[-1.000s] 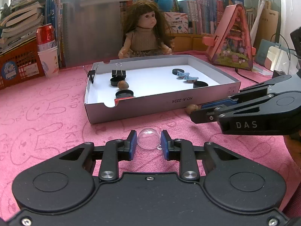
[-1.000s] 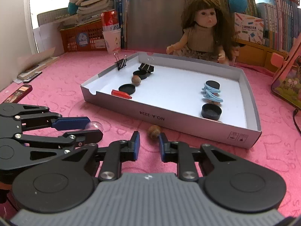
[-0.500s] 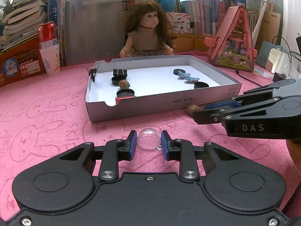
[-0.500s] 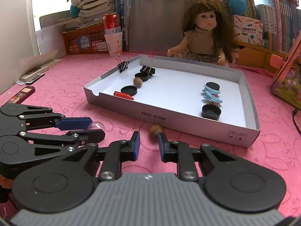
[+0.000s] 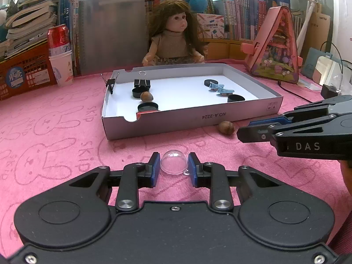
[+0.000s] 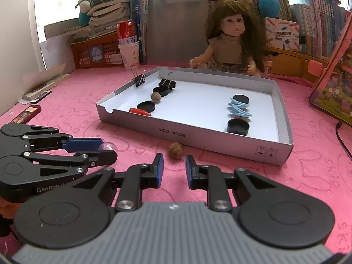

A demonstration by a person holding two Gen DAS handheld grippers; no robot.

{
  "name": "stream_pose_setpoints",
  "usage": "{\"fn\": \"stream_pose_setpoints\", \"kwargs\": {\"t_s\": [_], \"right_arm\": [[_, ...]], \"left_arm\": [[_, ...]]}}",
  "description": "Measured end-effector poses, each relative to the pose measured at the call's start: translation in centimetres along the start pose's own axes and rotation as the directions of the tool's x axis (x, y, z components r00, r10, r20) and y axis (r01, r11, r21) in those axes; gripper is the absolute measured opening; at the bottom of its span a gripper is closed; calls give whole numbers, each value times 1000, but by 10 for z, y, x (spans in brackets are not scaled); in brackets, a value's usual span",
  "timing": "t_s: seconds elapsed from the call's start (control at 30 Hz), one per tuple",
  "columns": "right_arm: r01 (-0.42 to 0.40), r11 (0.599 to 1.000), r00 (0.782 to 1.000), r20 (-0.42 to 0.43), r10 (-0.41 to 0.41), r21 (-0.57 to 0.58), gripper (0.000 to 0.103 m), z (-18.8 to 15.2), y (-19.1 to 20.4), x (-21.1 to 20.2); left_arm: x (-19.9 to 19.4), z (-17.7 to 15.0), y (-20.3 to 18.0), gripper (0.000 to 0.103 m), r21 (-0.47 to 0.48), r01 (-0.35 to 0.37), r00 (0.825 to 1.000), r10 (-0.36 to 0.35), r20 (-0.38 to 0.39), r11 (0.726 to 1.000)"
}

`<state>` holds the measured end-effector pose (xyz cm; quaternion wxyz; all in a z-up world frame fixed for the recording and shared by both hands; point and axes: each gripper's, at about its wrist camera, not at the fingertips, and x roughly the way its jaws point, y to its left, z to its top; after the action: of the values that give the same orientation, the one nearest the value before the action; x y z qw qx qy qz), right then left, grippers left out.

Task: Organize rigid objects
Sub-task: 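Hold the dome in the left tool while the right tool grasps the walnut, then carry the dome and walnut into the tray and open both tools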

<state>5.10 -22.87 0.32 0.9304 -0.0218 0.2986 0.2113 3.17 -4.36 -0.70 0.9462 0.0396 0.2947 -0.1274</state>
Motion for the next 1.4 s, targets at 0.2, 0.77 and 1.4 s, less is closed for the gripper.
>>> {"fn": "stream_pose_setpoints", "kwargs": {"t_s": [0.2, 0.77, 1.4], "right_arm": [[3, 1000, 1000, 5, -3, 5, 27, -1, -1, -2], [37, 999, 999, 6, -36, -18, 50, 9, 9, 20], [110, 993, 993, 39, -112, 43, 19, 24, -13, -5]], "left_arm": [[-3, -2, -1, 26, -1, 3, 1000, -3, 1, 1000], [-8, 1, 0, 26, -21, -33, 999, 33, 1, 999], [-10, 41, 0, 26, -59, -22, 998, 26, 60, 998]]}}
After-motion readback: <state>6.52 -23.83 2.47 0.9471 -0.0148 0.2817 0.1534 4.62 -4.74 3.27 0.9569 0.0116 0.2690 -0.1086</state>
